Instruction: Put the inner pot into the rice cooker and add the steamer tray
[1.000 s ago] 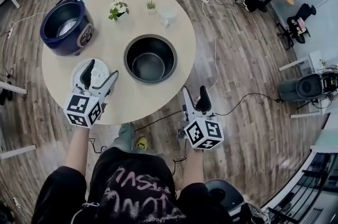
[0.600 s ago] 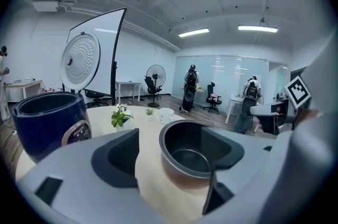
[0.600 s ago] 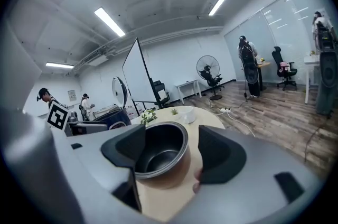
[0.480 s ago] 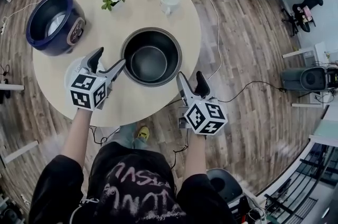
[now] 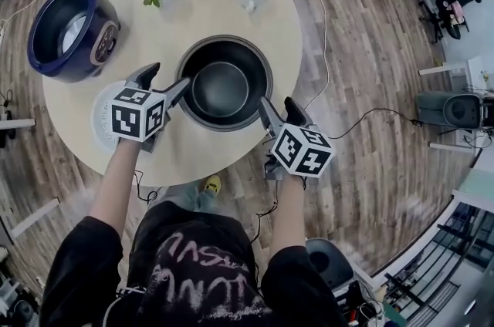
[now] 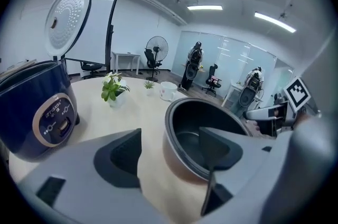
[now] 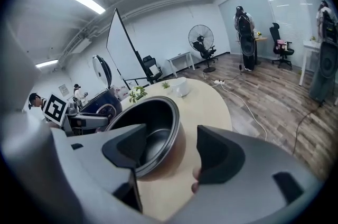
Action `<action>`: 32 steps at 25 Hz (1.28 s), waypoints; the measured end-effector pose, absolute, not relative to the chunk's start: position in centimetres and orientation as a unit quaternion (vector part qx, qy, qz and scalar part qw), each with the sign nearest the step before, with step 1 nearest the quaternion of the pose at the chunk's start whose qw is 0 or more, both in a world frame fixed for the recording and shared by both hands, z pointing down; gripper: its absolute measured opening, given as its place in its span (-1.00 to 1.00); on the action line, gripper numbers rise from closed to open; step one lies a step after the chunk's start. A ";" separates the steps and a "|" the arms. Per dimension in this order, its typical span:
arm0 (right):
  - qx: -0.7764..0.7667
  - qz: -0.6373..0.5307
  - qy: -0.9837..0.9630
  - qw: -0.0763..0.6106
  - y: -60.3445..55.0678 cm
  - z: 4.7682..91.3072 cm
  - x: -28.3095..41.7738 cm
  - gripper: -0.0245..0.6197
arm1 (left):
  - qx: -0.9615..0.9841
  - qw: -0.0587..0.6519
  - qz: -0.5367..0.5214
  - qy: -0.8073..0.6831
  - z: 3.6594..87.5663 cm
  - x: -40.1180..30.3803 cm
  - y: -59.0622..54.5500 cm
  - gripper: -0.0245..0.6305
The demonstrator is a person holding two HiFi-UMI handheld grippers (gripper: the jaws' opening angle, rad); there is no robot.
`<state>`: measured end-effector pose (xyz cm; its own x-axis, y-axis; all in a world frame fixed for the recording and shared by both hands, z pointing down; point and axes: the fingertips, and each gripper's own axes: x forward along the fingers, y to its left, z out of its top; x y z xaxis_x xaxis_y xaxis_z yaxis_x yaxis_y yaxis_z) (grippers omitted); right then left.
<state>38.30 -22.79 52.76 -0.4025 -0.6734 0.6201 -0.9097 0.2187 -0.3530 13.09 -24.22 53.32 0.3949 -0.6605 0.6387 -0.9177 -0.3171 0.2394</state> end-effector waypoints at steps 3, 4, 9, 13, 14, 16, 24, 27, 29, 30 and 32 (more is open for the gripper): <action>0.514 0.363 -0.756 0.183 -23.3 53.9 37.9 0.02 | 0.775 0.306 0.224 -0.504 54.3 13.0 -24.7 0.10; 0.513 0.366 -0.754 0.186 -23.4 54.2 37.7 0.02 | 0.774 0.309 0.227 -0.503 54.5 13.1 -24.8 0.08; 0.508 0.378 -0.747 0.202 -23.6 55.9 37.0 -0.03 | 0.773 0.318 0.239 -0.494 55.7 13.5 -25.0 -0.03; 0.508 0.385 -0.742 0.209 -23.8 56.8 36.8 -0.13 | 0.771 0.328 0.242 -0.490 56.6 13.9 -25.1 -0.16; 0.509 0.386 -0.740 0.210 -23.8 56.9 36.9 -0.14 | 0.769 0.334 0.239 -0.489 56.7 14.0 -25.1 -0.17; 0.512 0.387 -0.737 0.210 -23.9 57.0 37.0 -0.23 | 0.769 0.342 0.233 -0.488 56.7 14.2 -25.2 -0.21; 0.503 0.393 -0.742 0.206 -24.1 56.9 36.4 -0.42 | 0.770 0.347 0.224 -0.486 56.6 15.1 -25.2 -0.54; 0.500 0.396 -0.743 0.201 -24.1 56.9 36.1 -0.59 | 0.765 0.357 0.213 -0.492 56.7 15.1 -25.2 -0.56; 0.504 0.397 -0.741 0.199 -24.1 56.9 36.1 -0.60 | 0.761 0.361 0.210 -0.496 56.7 15.1 -25.2 -0.58; 0.505 0.398 -0.740 0.197 -24.1 56.9 36.1 -0.60 | 0.760 0.362 0.209 -0.498 56.7 15.1 -25.2 -0.59; 0.509 0.400 -0.737 0.194 -24.1 56.9 36.1 -0.61 | 0.759 0.364 0.202 -0.500 56.8 15.0 -25.2 -0.60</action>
